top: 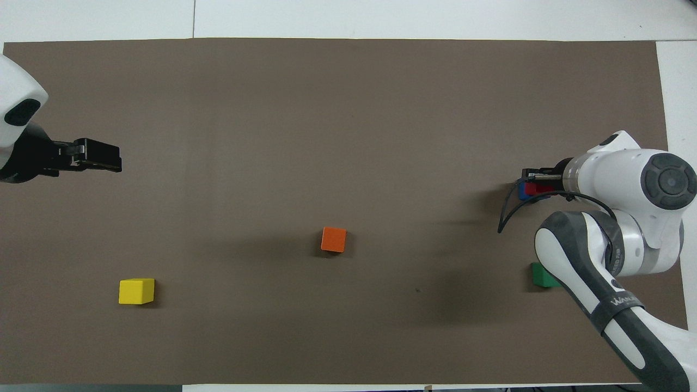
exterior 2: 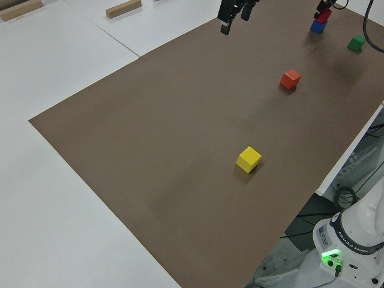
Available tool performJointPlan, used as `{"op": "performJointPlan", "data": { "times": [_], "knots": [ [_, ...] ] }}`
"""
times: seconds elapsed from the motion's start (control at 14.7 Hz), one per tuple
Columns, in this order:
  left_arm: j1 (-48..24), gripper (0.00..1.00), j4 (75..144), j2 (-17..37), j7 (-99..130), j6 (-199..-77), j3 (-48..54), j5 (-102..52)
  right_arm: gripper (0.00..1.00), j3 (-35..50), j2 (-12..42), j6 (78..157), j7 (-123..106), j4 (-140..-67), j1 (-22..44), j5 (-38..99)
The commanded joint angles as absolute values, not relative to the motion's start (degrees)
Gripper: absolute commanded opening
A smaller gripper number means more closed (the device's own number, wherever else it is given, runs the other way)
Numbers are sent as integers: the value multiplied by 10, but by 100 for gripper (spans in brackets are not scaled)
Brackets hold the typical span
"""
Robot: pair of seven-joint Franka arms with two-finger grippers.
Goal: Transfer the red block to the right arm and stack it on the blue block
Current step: 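Lower the red cube onto the blue cube with the right gripper, then open the right gripper and retract it from the stack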
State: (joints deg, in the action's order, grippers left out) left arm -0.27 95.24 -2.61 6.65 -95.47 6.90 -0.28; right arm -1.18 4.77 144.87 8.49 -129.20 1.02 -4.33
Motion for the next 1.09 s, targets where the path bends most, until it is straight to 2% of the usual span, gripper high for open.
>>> {"op": "performJointPlan", "data": {
  "times": [0.0,0.14,0.2,0.34,0.41,0.89,1.02],
  "knots": [
    [-4,100,964,-41,67,-952,67,8,22,-6,40,1465,76,-1306,4,-30],
    [-4,100,964,-41,67,-953,67,8,42,-6,40,1465,76,-1306,4,-31],
    [-4,100,964,-41,67,-953,67,8,62,-6,40,1465,72,-1306,4,-30],
    [-4,100,964,-41,67,-953,67,8,84,-6,40,1465,69,-1306,4,-31],
    [-4,100,964,-41,67,-953,67,8,100,-6,40,1465,69,-1305,4,-30],
    [-4,100,964,-41,67,-953,67,8,100,-6,40,1456,50,-1296,4,-31],
    [-4,100,964,-41,67,-953,67,8,100,-7,33,1405,23,-1268,3,-30]
  ]
}}
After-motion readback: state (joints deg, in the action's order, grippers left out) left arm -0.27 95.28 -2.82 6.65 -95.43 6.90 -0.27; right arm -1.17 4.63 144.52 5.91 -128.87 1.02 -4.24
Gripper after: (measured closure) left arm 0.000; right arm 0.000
